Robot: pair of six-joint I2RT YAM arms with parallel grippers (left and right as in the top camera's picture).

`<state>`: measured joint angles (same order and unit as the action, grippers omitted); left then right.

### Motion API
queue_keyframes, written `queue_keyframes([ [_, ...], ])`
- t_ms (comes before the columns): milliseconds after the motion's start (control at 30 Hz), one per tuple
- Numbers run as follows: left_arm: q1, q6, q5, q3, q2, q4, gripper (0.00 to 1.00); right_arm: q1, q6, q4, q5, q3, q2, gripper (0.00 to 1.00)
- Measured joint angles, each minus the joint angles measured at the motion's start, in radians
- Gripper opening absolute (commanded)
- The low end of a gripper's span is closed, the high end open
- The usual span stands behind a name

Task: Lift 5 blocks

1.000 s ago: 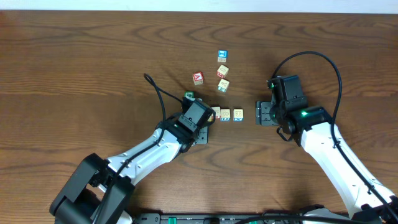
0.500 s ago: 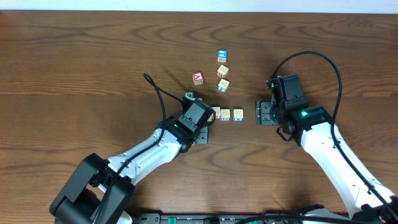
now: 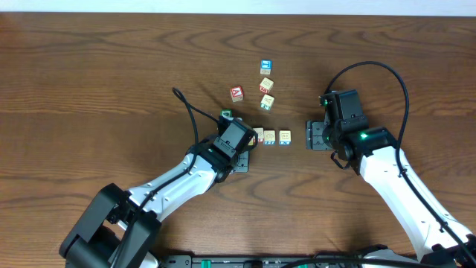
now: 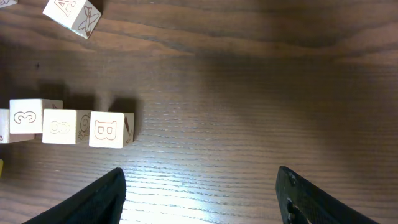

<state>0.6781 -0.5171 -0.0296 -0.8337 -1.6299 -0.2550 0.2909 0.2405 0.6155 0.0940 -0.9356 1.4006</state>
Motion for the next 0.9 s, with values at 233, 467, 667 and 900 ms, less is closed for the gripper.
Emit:
queue_keyframes([
  [233, 0.000, 0.008, 0.000, 0.000, 0.000, -0.003, 0.51, 0.000, 0.000, 0.000, 0.000, 0.000, 0.000, 0.74],
  [467, 0.000, 0.024, 0.000, 0.000, 0.000, -0.007, 0.50, 0.000, 0.000, 0.000, 0.000, 0.000, 0.000, 0.74],
  [667, 0.000, 0.050, 0.000, 0.000, -0.001, -0.010, 0.35, 0.000, 0.000, 0.000, 0.000, 0.000, 0.000, 0.74],
  [900, 0.000, 0.054, 0.000, 0.000, -0.001, -0.008, 0.30, 0.000, 0.000, 0.000, 0.000, 0.000, 0.000, 0.74],
])
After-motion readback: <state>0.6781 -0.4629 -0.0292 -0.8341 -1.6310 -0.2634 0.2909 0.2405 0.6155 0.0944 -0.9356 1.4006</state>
